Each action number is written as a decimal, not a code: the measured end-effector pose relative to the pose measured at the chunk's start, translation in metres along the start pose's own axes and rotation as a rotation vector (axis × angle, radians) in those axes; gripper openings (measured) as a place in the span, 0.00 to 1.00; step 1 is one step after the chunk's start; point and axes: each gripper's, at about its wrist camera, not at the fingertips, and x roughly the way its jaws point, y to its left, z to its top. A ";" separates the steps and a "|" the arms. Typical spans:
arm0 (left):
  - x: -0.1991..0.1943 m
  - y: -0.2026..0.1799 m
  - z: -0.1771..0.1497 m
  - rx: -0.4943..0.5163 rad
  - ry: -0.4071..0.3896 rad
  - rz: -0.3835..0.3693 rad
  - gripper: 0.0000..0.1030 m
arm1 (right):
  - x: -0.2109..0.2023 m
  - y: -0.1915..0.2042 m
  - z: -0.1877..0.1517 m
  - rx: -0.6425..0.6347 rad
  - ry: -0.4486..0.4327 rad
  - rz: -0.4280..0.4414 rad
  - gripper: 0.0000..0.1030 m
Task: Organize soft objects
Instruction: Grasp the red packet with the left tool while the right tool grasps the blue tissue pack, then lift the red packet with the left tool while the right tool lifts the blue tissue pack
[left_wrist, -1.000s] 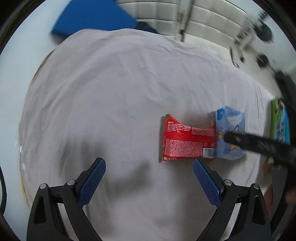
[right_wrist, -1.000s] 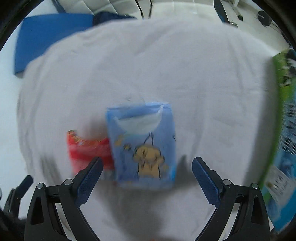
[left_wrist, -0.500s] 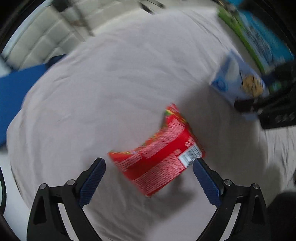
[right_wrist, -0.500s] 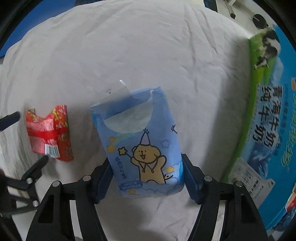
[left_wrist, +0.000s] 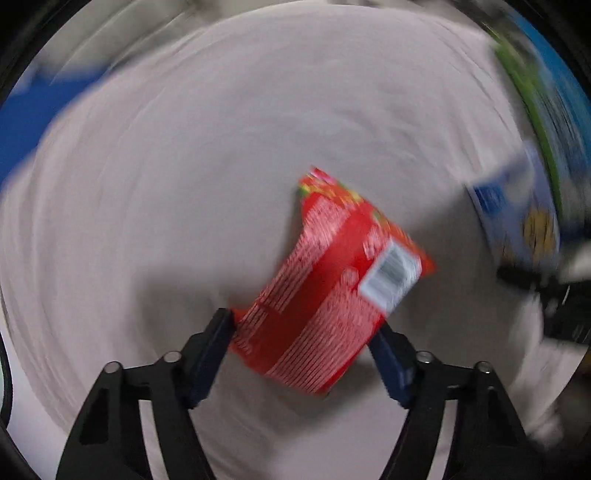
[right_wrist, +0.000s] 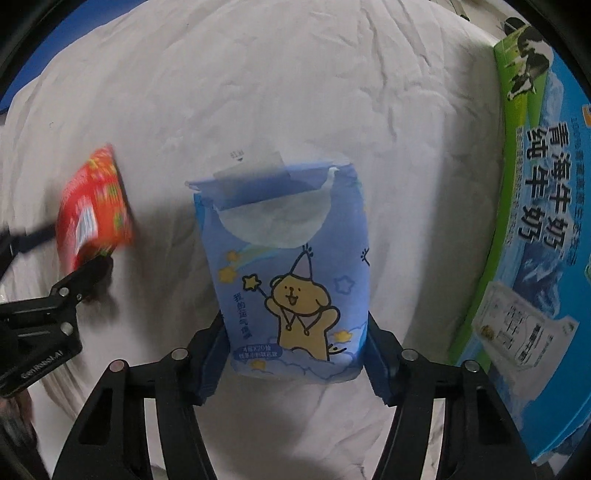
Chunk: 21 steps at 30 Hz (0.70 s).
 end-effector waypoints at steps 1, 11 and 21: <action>0.003 0.007 -0.005 -0.109 0.043 -0.044 0.66 | 0.001 0.000 -0.001 0.003 0.005 0.009 0.64; -0.020 0.000 -0.035 -0.288 -0.012 -0.102 0.66 | -0.004 -0.019 0.001 0.007 -0.007 0.041 0.65; 0.009 -0.022 0.025 0.028 0.075 -0.017 0.70 | -0.004 -0.011 -0.005 0.011 0.015 0.048 0.76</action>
